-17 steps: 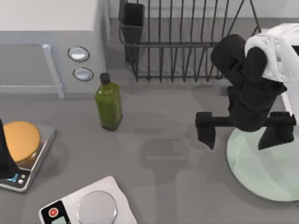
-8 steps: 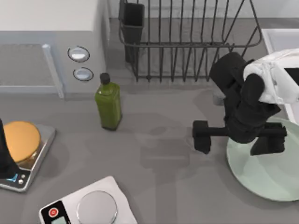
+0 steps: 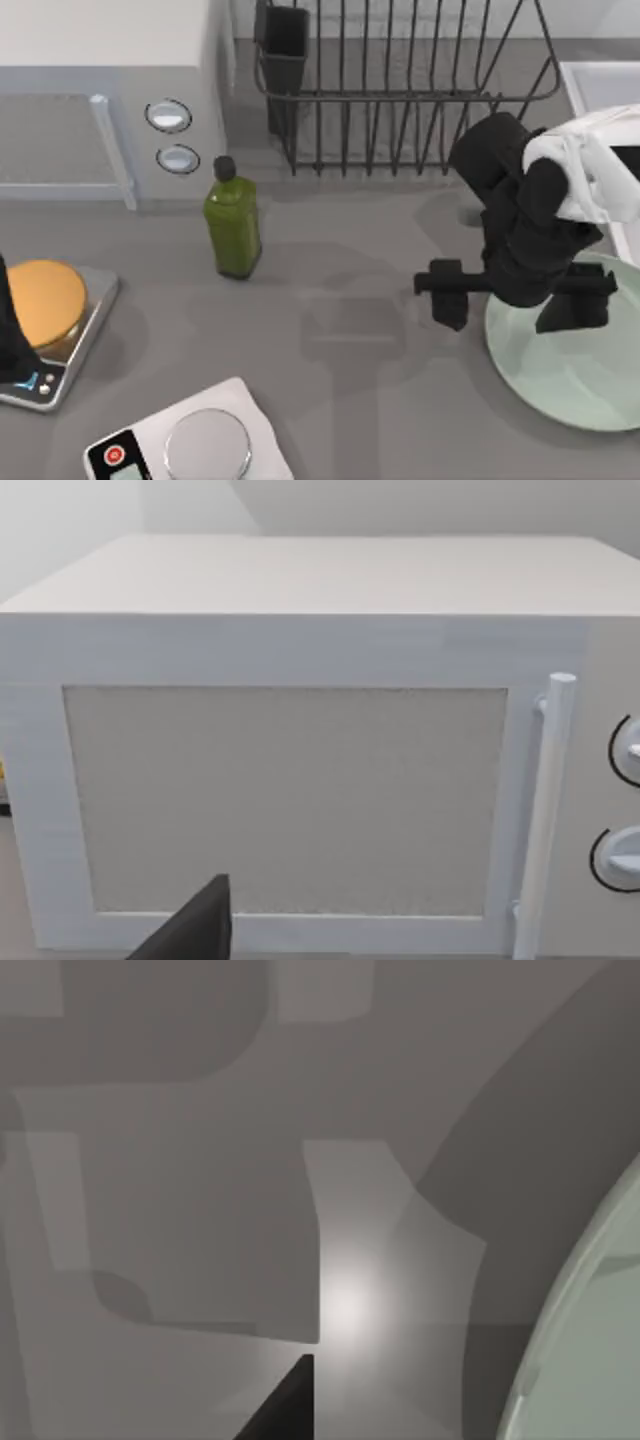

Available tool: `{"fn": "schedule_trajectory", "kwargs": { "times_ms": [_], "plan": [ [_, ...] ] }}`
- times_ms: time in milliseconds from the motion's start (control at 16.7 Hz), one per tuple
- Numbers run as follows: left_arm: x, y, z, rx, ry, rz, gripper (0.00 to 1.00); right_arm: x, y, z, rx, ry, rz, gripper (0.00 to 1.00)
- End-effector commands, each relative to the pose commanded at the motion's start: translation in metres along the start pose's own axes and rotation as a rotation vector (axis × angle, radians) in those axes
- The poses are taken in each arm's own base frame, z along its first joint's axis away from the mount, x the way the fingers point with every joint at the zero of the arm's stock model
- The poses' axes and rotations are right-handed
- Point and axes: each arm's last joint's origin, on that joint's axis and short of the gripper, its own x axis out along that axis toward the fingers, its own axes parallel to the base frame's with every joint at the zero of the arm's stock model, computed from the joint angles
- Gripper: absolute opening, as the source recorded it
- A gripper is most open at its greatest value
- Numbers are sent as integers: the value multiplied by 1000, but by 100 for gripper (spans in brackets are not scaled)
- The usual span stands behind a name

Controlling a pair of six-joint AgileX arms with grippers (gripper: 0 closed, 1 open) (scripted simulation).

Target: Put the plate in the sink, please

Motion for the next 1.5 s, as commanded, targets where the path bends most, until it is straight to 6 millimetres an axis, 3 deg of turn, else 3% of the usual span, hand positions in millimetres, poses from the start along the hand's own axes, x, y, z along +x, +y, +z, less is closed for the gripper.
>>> {"fn": "schedule_trajectory", "kwargs": {
  "times_ms": [420,900,960,1140,1260,1500],
  "plan": [
    [0,0,0,0,0,0,100,0,0,0,0,0,0,2],
    [0,0,0,0,0,0,100,0,0,0,0,0,0,0],
    [0,0,0,0,0,0,100,-31,-3,5,9,-95,37,0],
    [0,0,0,0,0,0,100,-37,0,9,9,-90,35,0],
    [0,0,0,0,0,0,100,-51,5,17,9,-82,30,0],
    [0,0,0,0,0,0,100,-114,16,34,9,-71,25,0]
  ]
}}
